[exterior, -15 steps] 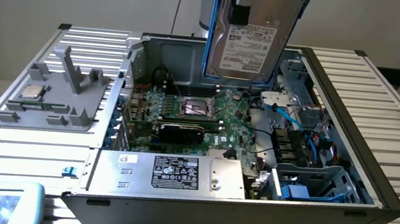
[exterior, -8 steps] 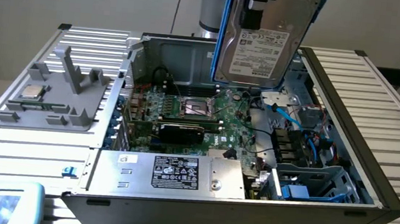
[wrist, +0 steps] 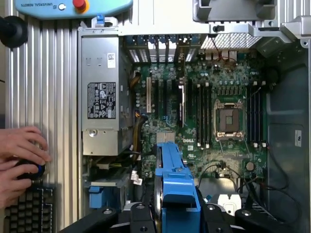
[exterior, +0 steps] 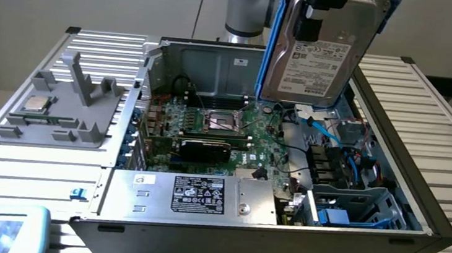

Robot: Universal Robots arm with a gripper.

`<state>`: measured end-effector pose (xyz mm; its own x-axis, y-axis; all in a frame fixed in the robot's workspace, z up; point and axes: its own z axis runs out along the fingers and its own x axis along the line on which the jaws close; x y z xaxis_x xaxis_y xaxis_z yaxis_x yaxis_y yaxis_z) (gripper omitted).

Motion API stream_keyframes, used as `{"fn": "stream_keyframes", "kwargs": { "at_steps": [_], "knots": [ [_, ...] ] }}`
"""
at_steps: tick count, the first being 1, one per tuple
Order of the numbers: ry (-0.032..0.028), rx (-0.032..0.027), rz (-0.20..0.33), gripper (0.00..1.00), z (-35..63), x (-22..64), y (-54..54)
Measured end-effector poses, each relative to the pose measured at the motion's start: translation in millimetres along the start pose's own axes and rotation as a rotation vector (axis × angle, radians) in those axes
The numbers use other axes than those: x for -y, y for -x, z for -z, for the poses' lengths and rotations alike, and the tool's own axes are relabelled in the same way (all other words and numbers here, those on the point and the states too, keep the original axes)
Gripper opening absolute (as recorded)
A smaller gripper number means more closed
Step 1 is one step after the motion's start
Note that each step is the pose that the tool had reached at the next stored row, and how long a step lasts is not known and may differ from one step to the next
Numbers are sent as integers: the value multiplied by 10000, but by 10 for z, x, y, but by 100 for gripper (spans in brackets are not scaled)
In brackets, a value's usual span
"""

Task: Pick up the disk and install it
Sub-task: 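Pick up the disk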

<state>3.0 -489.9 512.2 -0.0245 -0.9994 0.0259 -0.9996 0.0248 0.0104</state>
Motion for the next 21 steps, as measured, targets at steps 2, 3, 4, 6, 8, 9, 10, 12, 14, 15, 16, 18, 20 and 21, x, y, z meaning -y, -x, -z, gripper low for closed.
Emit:
{"fn": "stream_keyframes", "kwargs": {
  "at_steps": [2,3,4,6,8,9,10,12,14,15,16,18,20,21],
  "knots": [
    [-12,1,-1,37,2,60,-31],
    [-18,2,0,37,2,93,-47],
    [-23,1,0,37,4,122,-60],
    [-31,1,-2,37,6,183,-90],
    [-36,2,-2,37,10,244,-124],
    [-38,1,-1,37,12,273,-142],
    [-38,1,-1,37,14,301,-161],
    [-39,2,-1,37,19,359,-199],
    [-40,2,-1,37,23,415,-237],
    [-40,2,-2,37,26,441,-257],
    [-41,2,-2,37,28,467,-279],
    [-43,1,-1,37,34,512,-323],
    [-47,2,-1,37,35,546,-374],
    [-50,2,-2,37,37,561,-397]
  ]
}}
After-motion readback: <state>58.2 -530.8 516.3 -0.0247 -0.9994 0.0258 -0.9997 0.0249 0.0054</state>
